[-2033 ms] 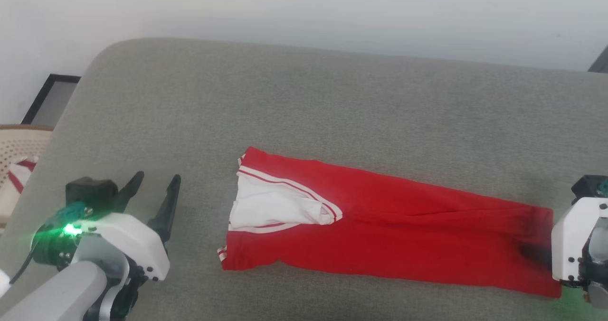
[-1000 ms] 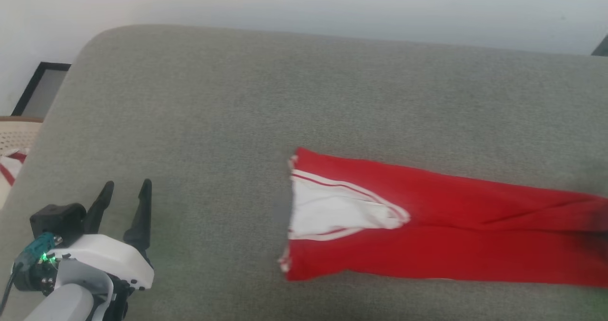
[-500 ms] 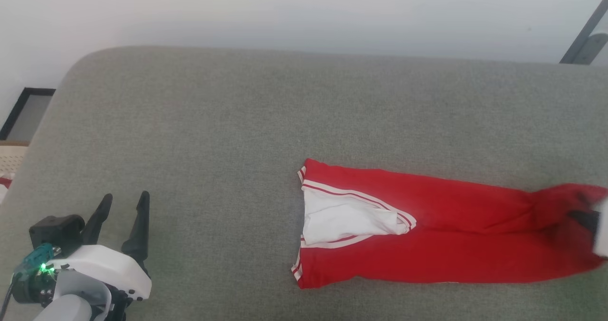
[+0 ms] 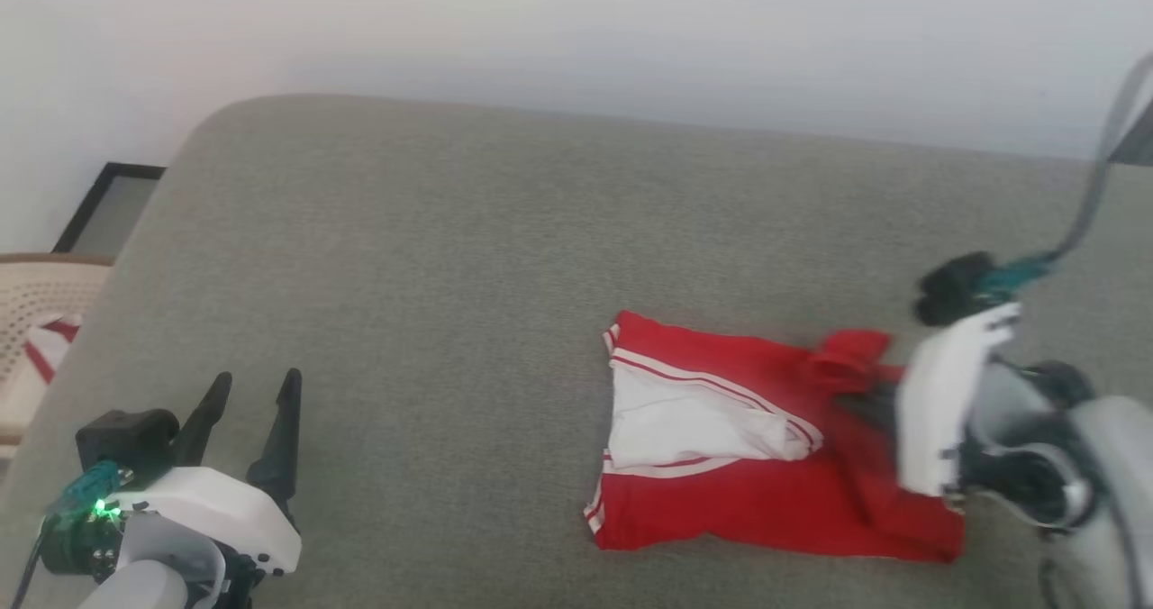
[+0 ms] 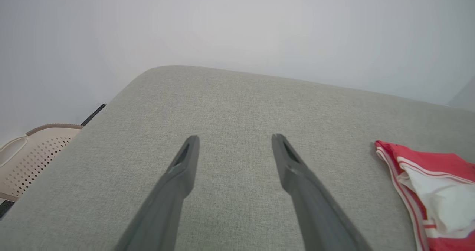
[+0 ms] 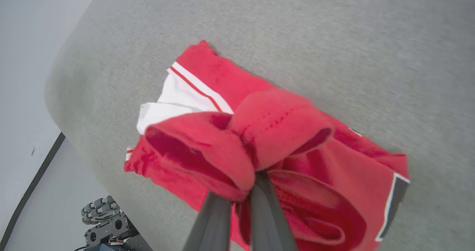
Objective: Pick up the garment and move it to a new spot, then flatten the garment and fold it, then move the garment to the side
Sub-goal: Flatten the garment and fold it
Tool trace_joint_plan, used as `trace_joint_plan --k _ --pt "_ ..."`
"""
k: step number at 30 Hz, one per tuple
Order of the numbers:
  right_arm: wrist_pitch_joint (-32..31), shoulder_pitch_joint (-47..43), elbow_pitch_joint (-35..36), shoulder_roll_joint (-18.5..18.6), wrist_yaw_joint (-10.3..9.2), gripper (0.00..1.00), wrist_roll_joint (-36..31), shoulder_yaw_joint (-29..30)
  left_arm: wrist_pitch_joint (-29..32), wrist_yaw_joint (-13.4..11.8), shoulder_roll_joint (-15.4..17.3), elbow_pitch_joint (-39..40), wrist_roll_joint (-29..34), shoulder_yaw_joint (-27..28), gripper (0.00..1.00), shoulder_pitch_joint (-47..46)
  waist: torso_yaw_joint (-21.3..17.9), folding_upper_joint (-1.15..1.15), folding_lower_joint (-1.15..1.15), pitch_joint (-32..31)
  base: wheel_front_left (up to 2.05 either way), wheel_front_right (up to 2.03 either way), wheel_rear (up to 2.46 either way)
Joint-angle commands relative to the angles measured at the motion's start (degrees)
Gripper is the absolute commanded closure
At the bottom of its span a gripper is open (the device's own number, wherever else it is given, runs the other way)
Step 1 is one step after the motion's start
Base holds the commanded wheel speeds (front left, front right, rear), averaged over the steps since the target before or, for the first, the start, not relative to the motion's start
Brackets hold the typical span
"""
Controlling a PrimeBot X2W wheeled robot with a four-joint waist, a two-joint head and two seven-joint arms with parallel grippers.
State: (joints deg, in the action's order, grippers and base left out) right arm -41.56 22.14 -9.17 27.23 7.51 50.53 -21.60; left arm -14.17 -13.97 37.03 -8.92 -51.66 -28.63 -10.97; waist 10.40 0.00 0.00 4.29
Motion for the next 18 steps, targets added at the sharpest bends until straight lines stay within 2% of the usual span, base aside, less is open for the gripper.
trace_joint_plan --k 1,7,14,15,16,17,18 --pt "0.57 1.3 -0.5 -1.22 -0.05 1.0 -0.58 -0.97 0.2 0.27 -0.32 -0.09 0.95 -0.15 0.0 -1.0 0.83 0.0 0.0 -0.11 0.0 0.0 0.0" --pt "3.05 5.75 -5.93 -6.9 -0.05 1.0 -2.33 -6.08 0.7 0.7 -1.21 -0.62 1.1 -1.16 0.0 -2.63 2.96 0.0 0.0 0.15 0.0 0.0 0.0" --pt "7.35 10.01 -15.54 -10.94 -0.04 1.0 -4.41 -10.45 1.07 1.6 -2.36 -1.95 1.47 -2.23 0.0 -4.59 4.56 0.0 0.0 0.47 0.0 0.0 0.0" --pt "7.76 10.51 -16.91 -11.34 -0.04 0.94 -4.83 -11.34 1.07 1.73 -2.48 -2.14 1.36 -2.27 0.0 -4.67 4.65 0.0 0.0 0.49 0.0 0.0 0.0" --pt "8.31 11.1 -18.07 -11.71 -0.04 0.73 -5.04 -11.99 1.05 1.89 -2.54 -2.37 1.24 -2.29 0.0 -4.68 4.69 0.0 0.0 0.5 0.0 0.0 0.0" --pt "8.96 11.66 -19.19 -12.17 -0.04 0.58 -5.12 -12.55 1.01 2.03 -2.55 -2.61 1.16 -2.31 0.0 -4.68 4.69 0.0 0.0 0.48 0.0 0.0 0.0" --pt "9.6 12.21 -20.19 -12.57 -0.04 0.05 -5.02 -13.08 0.98 2.09 -2.54 -2.86 1.16 -2.35 0.0 -4.72 4.66 0.0 0.0 0.41 0.0 0.0 0.0"
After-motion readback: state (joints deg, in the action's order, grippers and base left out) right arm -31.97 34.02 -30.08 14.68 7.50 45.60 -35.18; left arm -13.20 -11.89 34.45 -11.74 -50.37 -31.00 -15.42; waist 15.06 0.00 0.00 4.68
